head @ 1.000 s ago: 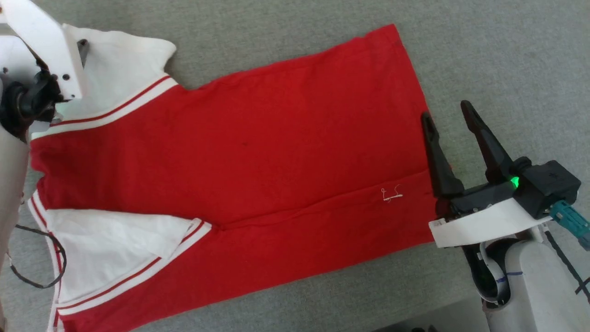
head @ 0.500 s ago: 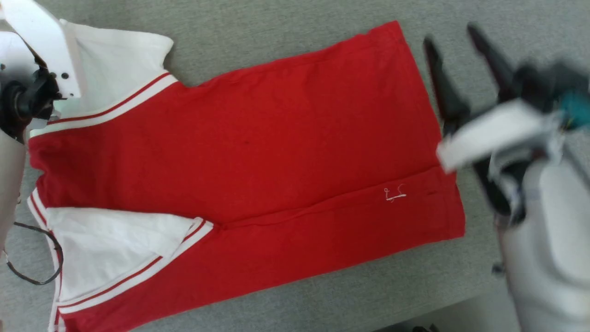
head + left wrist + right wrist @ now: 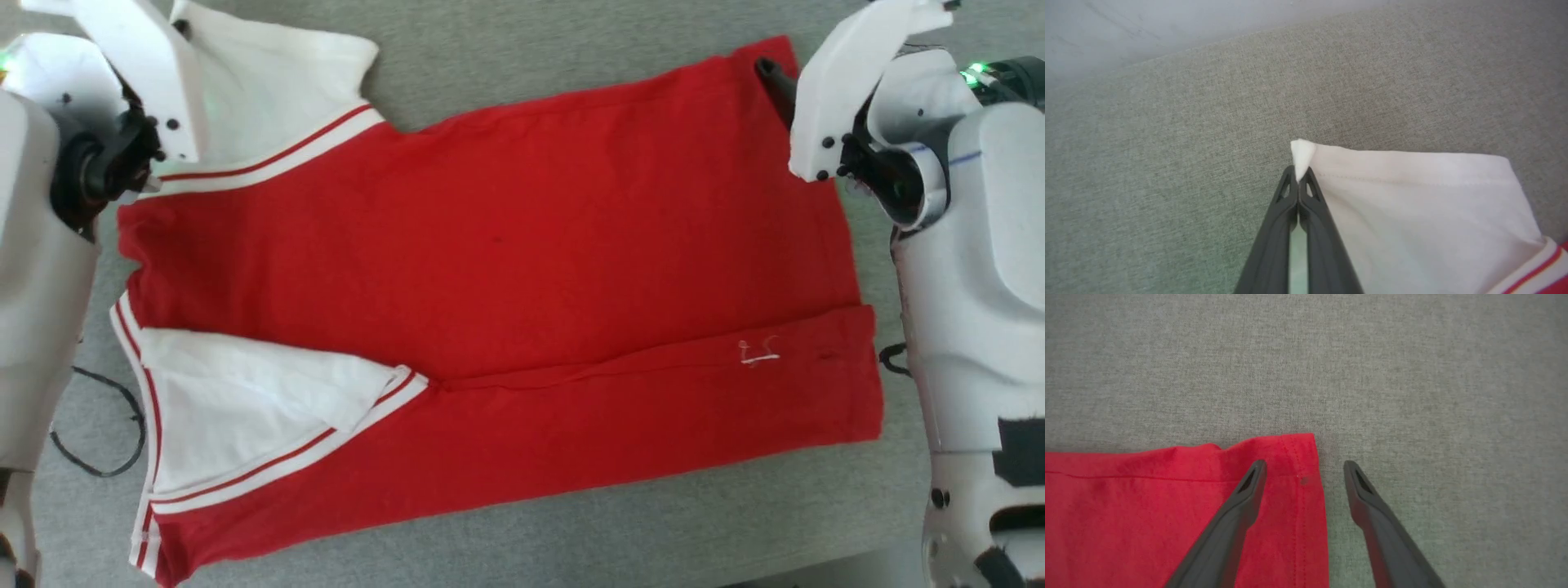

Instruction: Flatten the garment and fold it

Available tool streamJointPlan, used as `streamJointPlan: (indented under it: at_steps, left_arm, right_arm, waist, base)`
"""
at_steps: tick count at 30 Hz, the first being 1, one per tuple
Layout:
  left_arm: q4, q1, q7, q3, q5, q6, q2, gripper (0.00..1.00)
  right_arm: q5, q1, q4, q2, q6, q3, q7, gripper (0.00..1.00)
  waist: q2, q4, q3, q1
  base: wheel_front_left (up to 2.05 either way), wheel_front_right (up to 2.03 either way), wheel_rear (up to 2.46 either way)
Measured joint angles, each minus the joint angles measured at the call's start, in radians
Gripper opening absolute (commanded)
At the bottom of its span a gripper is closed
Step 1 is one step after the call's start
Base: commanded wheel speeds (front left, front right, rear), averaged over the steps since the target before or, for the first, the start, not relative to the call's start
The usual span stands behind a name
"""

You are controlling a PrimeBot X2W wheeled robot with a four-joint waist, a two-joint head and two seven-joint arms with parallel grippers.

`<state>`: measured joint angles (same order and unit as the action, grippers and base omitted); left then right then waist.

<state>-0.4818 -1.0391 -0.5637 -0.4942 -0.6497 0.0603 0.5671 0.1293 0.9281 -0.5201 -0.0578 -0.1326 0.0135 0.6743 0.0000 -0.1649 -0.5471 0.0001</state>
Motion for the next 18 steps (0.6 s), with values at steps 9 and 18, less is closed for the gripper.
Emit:
streamJointPlan:
  at_steps: [9,18]
  left_arm:
    - [-0.021,-0.009,0.061,-0.010,0.000,-0.026,-0.017,0.00]
    - [-0.009,0.050,0.296,0.018,0.001,-0.035,-0.042,0.00]
  right_arm:
    - [-0.058,0.067,-0.082,0.003,0.000,0.035,0.105,0.00]
    - [-0.040,-0.025,-0.036,0.000,0.000,0.005,-0.090,0.00]
  waist:
    - [0.0000,0.027,-0.010,-0.0001]
    - [0.0000,0.042,0.041,0.0000]
  base:
    - [0.00,0.00,0.00]
    - [0.00,0.00,0.00]
